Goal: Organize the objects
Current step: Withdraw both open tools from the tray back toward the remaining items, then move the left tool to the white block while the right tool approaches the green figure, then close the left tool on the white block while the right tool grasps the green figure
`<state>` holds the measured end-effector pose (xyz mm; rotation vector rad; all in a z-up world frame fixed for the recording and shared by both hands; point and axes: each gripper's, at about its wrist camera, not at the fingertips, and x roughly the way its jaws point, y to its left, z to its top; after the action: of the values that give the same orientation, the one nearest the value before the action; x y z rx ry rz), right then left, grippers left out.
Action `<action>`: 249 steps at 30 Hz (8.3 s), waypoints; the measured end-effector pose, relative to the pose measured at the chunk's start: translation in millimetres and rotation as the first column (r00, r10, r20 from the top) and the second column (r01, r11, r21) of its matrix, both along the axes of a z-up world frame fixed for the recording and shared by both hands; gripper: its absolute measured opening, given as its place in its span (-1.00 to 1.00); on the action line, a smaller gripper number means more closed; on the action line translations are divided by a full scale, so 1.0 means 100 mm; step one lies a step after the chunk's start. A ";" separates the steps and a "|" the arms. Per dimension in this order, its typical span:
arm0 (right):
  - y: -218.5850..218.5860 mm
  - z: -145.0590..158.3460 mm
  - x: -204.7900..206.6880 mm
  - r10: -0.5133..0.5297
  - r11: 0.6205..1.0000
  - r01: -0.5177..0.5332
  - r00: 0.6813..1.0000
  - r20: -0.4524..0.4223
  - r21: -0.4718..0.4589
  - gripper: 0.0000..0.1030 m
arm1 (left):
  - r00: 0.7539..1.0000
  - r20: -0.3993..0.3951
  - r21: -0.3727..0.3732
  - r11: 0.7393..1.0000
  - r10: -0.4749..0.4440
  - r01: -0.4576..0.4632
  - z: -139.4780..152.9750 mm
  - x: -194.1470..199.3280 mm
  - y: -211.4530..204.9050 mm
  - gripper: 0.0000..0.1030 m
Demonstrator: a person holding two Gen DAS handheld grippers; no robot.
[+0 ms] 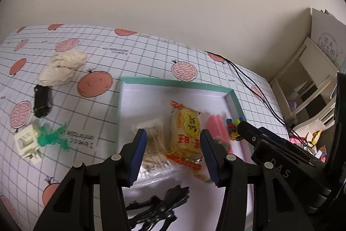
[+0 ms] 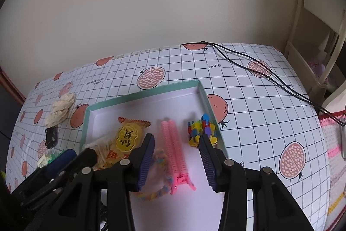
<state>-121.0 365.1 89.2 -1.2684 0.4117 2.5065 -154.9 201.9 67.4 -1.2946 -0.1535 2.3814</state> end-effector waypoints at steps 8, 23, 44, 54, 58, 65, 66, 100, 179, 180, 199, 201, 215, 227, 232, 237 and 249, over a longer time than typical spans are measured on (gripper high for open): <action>-0.12 -0.01 0.05 0.017 1.000 -0.017 1.000 0.022 0.006 -0.09 | 0.999 -0.018 -0.031 0.999 0.043 -0.044 0.10 0.02 -0.25 0.01; -0.27 0.05 0.07 0.026 0.999 -0.027 0.999 0.027 0.023 -0.10 | 0.996 -0.019 -0.074 0.993 0.089 -0.090 0.14 0.03 -0.49 0.01; -0.27 -0.02 0.03 0.022 0.999 -0.023 0.999 0.038 0.028 0.17 | 0.984 -0.031 -0.092 0.979 0.177 -0.180 0.10 -0.05 -0.67 0.71; -0.26 -0.05 0.01 0.029 0.999 -0.030 0.999 0.032 0.030 0.51 | 0.973 -0.049 -0.110 0.967 0.224 -0.228 0.08 -0.09 -0.75 1.00; -0.27 -0.07 0.00 0.029 0.999 -0.030 0.999 0.038 0.035 0.53 | 0.971 -0.037 -0.107 0.965 0.235 -0.238 0.06 -0.11 -0.79 1.00; -0.29 -0.09 -0.02 0.043 0.999 -0.044 0.998 0.041 0.029 0.60 | 0.968 -0.035 -0.113 0.961 0.250 -0.252 0.06 -0.12 -0.85 1.00; -0.30 -0.09 -0.01 0.045 0.999 -0.046 0.998 0.042 0.029 0.60 | 0.968 -0.035 -0.114 0.961 0.250 -0.253 0.06 -0.12 -0.86 1.00; -0.40 -0.16 -0.09 0.074 0.996 -0.076 0.995 0.060 0.038 1.00 | 0.944 0.032 -0.115 0.939 0.328 -0.323 -0.09 -0.21 -1.17 1.00; -2.14 -0.60 -0.81 0.419 0.905 -0.423 0.904 0.081 0.036 0.86 | 0.906 0.161 -0.178 0.915 0.391 -0.363 -0.70 -0.68 -2.05 0.96; -2.15 -0.60 -0.81 0.419 0.906 -0.422 0.905 0.080 0.035 0.86 | 0.903 0.163 -0.175 0.913 0.397 -0.369 -0.71 -0.67 -2.08 0.95; -2.34 -0.69 -0.91 0.454 0.888 -0.459 0.886 0.098 0.034 0.81 | 0.861 0.221 -0.216 0.884 0.458 -0.415 -0.70 -0.55 -2.36 0.95; -2.36 -0.69 -0.91 0.456 0.887 -0.461 0.885 0.099 0.031 0.80 | 0.857 0.234 -0.202 0.885 0.459 -0.419 -0.69 -0.54 -2.38 0.95; -2.48 -0.68 -0.90 0.499 0.866 -0.499 0.863 0.086 -0.015 0.22 | 0.848 0.280 -0.197 0.891 0.450 -0.408 -0.61 -0.45 -2.38 0.53; -2.57 -0.65 -0.87 0.545 0.838 -0.543 0.835 0.076 -0.052 -0.36 | 0.852 0.258 -0.228 0.885 0.457 -0.406 -0.52 -0.39 -2.40 0.09; -2.54 -0.65 -0.87 0.539 0.843 -0.535 0.839 0.082 -0.059 -0.38 | 0.857 0.259 -0.224 0.891 0.445 -0.395 -0.49 -0.37 -2.39 -0.62; -2.52 -0.65 -0.86 0.536 0.845 -0.532 0.840 0.086 -0.060 -0.38 | 0.860 0.261 -0.231 0.893 0.439 -0.386 -0.48 -0.35 -2.38 -0.80; -2.43 -0.59 -0.84 0.520 0.854 -0.517 0.850 0.087 -0.055 -0.38 | 0.855 0.294 -0.168 0.903 0.428 -0.394 -0.37 -0.35 -2.48 -0.84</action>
<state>-205.4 122.4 29.8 -1.6966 0.0812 2.8544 -189.8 -45.6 30.4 -1.8617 -0.4550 2.5205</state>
